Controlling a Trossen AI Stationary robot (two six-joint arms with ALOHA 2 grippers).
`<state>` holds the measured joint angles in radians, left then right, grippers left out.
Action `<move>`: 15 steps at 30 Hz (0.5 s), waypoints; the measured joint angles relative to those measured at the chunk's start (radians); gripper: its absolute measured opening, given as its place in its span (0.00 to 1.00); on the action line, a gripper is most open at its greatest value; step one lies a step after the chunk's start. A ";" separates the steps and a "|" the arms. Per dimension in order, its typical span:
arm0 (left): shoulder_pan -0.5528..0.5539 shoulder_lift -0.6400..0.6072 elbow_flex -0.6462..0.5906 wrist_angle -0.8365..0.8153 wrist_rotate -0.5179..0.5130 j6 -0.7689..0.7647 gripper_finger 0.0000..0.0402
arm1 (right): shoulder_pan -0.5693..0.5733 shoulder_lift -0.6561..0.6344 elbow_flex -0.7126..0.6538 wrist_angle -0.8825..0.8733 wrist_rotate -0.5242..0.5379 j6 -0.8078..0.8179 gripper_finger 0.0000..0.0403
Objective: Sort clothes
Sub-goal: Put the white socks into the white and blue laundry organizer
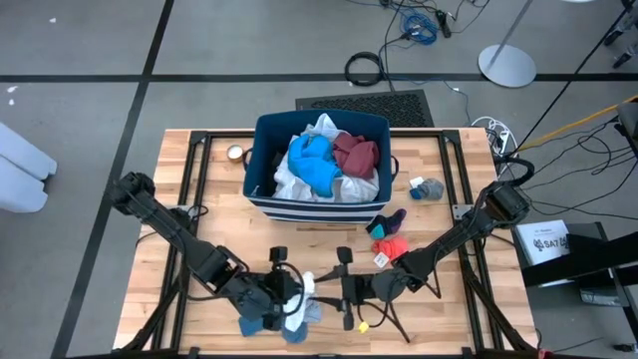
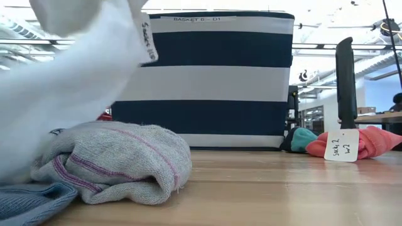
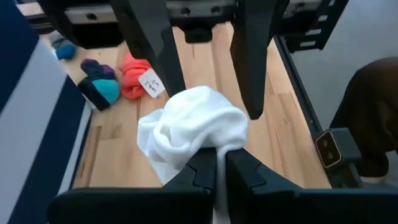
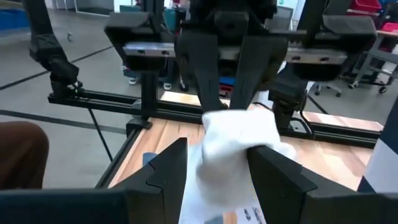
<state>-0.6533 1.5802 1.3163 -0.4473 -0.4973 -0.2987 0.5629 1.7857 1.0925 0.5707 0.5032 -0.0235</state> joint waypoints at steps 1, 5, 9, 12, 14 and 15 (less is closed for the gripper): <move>0.000 0.004 0.000 0.000 0.001 0.001 0.04 | 0.000 0.001 0.003 -0.005 -0.001 0.002 0.39; 0.002 0.012 -0.001 0.018 0.008 0.025 0.05 | -0.001 0.001 0.003 -0.033 0.000 0.014 0.39; 0.003 0.013 -0.002 0.049 0.022 0.046 0.05 | -0.001 0.001 0.004 -0.036 -0.001 0.015 0.36; 0.005 0.013 -0.002 0.060 0.058 0.069 0.05 | -0.001 0.001 0.004 -0.041 -0.006 0.015 0.30; 0.005 0.013 -0.002 0.061 0.072 0.070 0.05 | 0.000 0.001 0.004 -0.043 -0.008 0.015 0.24; 0.005 0.013 -0.002 0.061 0.073 0.070 0.05 | 0.000 0.001 0.004 -0.046 -0.011 0.015 0.20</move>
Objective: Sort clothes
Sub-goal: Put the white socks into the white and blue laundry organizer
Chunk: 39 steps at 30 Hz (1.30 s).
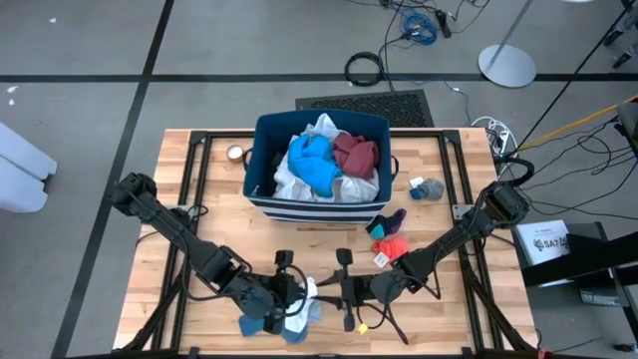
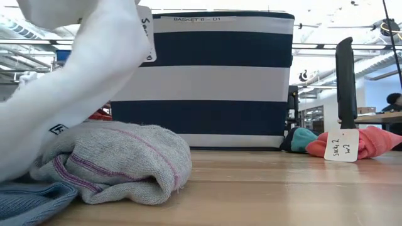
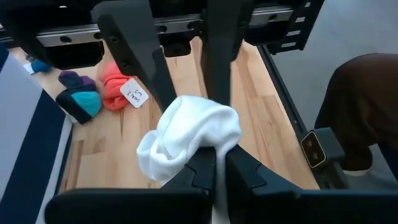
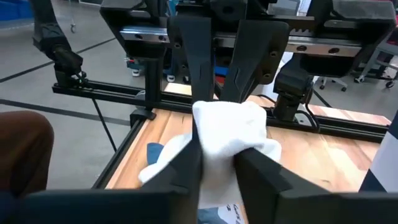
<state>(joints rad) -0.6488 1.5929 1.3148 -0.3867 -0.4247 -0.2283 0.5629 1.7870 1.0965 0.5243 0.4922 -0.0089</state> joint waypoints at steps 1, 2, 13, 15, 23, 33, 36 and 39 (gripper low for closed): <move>0.000 0.000 0.000 -0.001 0.001 0.000 0.05 | 0.000 0.000 0.000 -0.004 -0.003 -0.001 0.17; 0.000 0.000 0.000 -0.001 0.003 0.000 0.05 | 0.001 0.000 0.000 -0.005 -0.003 -0.004 0.13; -0.002 0.000 0.000 -0.070 -0.066 0.007 0.20 | -0.001 0.000 0.000 -0.021 0.009 -0.026 0.01; -0.002 0.000 0.000 -0.085 -0.086 0.007 0.26 | -0.001 0.000 0.000 -0.034 0.014 -0.025 0.01; -0.002 -0.050 0.000 -0.296 -0.111 -0.060 0.36 | 0.003 -0.002 0.000 -0.062 0.013 -0.012 0.00; -0.059 -0.137 0.000 -0.652 -0.252 -0.240 0.36 | 0.048 -0.124 0.000 -0.127 0.201 -0.064 0.00; -0.095 -0.158 0.000 -0.765 -0.339 -0.292 0.36 | 0.054 -0.182 0.000 -0.123 0.224 -0.094 0.00; -0.128 -0.186 0.000 -0.872 -0.414 -0.377 0.36 | 0.041 -0.227 0.000 -0.094 0.223 -0.162 0.00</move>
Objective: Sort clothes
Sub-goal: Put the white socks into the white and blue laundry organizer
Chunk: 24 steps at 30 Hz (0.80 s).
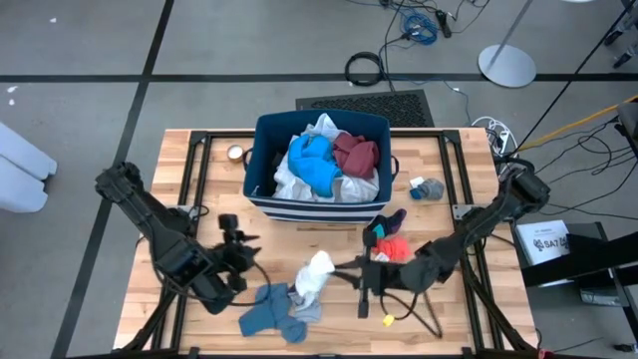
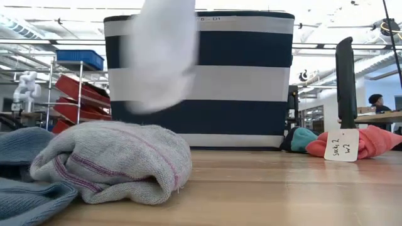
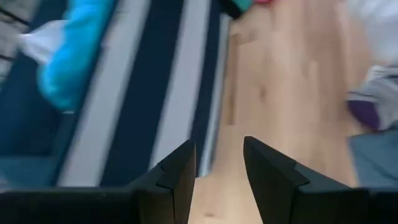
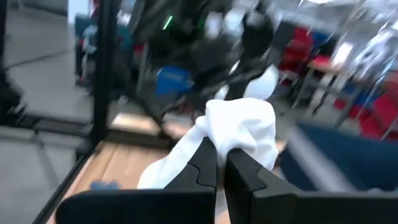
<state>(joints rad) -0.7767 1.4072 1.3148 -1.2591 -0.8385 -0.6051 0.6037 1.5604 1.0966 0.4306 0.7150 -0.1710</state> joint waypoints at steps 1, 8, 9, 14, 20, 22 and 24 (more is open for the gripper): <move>-0.014 -0.010 0.000 -0.030 -0.024 -0.031 0.36 | -0.010 -0.013 0.000 0.031 0.000 -0.036 0.00; -0.105 -0.137 -0.124 -0.040 -0.266 -0.195 0.36 | -0.132 -0.100 0.015 0.320 -0.052 -0.305 0.00; -0.113 -0.160 -0.154 -0.037 -0.312 -0.231 0.36 | -0.163 -0.109 0.032 0.326 -0.077 -0.320 0.00; -0.120 -0.261 -0.315 -0.031 -0.432 -0.445 0.36 | -0.341 -0.111 0.190 0.224 -0.174 -0.300 0.00; -0.121 -0.314 -0.374 -0.025 -0.443 -0.489 0.36 | -0.585 -0.017 0.421 -0.075 -0.306 -0.123 0.00; -0.120 -0.319 -0.369 -0.023 -0.442 -0.477 0.36 | -0.654 0.025 0.464 -0.130 -0.334 -0.065 0.00; -0.120 -0.323 -0.360 0.001 -0.443 -0.439 0.36 | -0.713 0.070 0.487 -0.165 -0.361 -0.005 0.00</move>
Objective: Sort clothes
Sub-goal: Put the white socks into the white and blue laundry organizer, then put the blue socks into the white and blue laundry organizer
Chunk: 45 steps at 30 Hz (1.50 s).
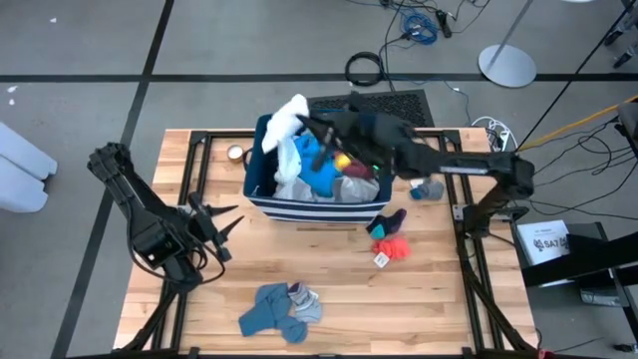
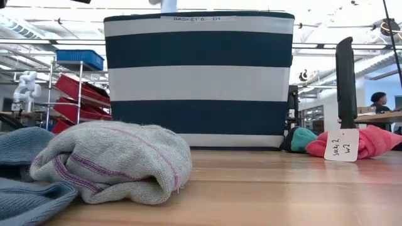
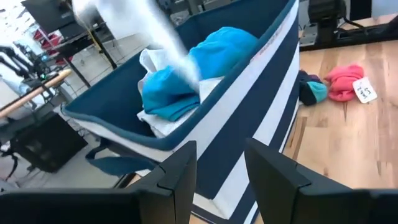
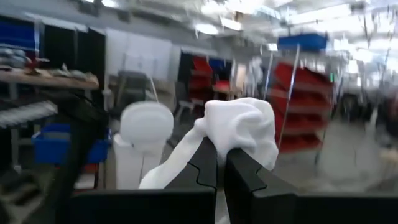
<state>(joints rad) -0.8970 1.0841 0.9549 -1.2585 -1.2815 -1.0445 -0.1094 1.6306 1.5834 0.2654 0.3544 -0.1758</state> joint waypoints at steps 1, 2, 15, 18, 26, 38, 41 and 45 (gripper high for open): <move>0.000 -0.001 0.002 0.012 0.000 0.024 0.36 | -0.027 0.024 0.004 -0.008 -0.017 0.033 0.00; 0.000 -0.001 0.003 0.034 0.000 0.051 0.36 | -0.051 0.050 0.007 -0.010 -0.034 0.066 0.00; 0.000 -0.003 0.008 0.173 0.027 0.274 0.36 | -0.141 0.309 0.008 -0.212 -0.213 0.248 0.00; 0.000 -0.007 0.008 0.174 0.028 0.274 0.36 | -0.140 0.328 0.008 -0.285 -0.162 0.238 0.00; 0.000 -0.007 0.008 0.177 0.029 0.273 0.36 | -0.138 0.318 0.008 -0.350 -0.143 0.186 0.09; 0.000 -0.008 0.008 0.178 0.073 0.282 0.36 | -0.131 0.270 0.170 -0.543 -0.146 0.265 0.44; 0.000 -0.008 0.008 0.182 0.076 0.292 0.36 | -0.128 0.271 0.268 -0.696 -0.152 0.254 0.48; 0.000 -0.008 0.008 0.183 0.076 0.292 0.36 | -0.108 0.271 0.409 -0.862 -0.204 0.249 0.51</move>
<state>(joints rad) -0.8974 1.0760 0.9630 -1.0756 -1.2053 -0.7521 -0.2173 1.9015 1.9925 -0.5967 0.1501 0.0735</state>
